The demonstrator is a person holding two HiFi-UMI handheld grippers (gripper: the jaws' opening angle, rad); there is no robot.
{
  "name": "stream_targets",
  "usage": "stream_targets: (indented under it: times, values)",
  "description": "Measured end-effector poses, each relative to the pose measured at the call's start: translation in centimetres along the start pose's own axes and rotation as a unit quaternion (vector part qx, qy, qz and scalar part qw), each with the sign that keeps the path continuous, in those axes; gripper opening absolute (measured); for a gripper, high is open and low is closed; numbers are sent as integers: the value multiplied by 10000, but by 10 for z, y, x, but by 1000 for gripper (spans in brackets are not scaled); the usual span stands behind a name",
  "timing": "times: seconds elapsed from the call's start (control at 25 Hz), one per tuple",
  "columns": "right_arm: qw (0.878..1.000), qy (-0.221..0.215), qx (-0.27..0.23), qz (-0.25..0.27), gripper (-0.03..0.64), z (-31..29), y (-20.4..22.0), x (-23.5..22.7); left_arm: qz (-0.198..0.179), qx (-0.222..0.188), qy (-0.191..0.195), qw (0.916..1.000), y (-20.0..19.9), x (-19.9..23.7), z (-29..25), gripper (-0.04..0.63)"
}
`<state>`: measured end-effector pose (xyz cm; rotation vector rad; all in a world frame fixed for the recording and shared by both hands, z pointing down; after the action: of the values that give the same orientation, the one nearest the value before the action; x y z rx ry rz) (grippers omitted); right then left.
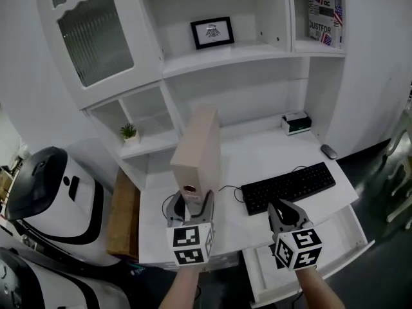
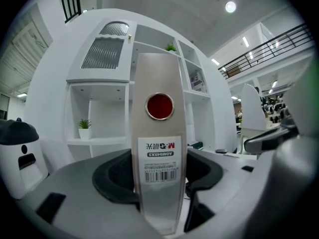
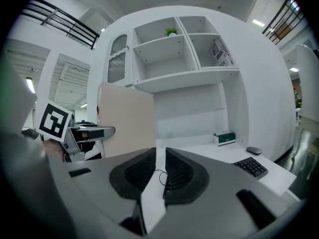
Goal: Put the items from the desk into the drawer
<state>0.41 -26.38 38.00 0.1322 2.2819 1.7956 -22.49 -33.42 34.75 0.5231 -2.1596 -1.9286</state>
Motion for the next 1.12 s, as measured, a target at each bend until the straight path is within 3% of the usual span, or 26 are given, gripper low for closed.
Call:
stream_targets:
  times: [0.6,0.88,1.12]
  values:
    - [9951,956,18,-256,55,111,28,7,-268,-344,1229,9915,-9,-44,79,275]
    - [9852,1628,-7,-527,55,168,46,-15,-299,-408,1918,9801,-15,-84,95,275]
    - [9720,2213,-29,-794,55,218,62,-38,-299,-343,2579,9651,-11,-136,100,275]
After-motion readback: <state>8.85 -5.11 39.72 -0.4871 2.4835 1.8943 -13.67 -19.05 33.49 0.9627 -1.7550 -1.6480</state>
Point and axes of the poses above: the fingertips, and each gripper's own axes: z backward along the fingers, x to its left, y out of its underside, the point moved 7 cm from there along z, backward along the fingers, and after that the axes turned 1 degree about -x, right-handed, at the moved point
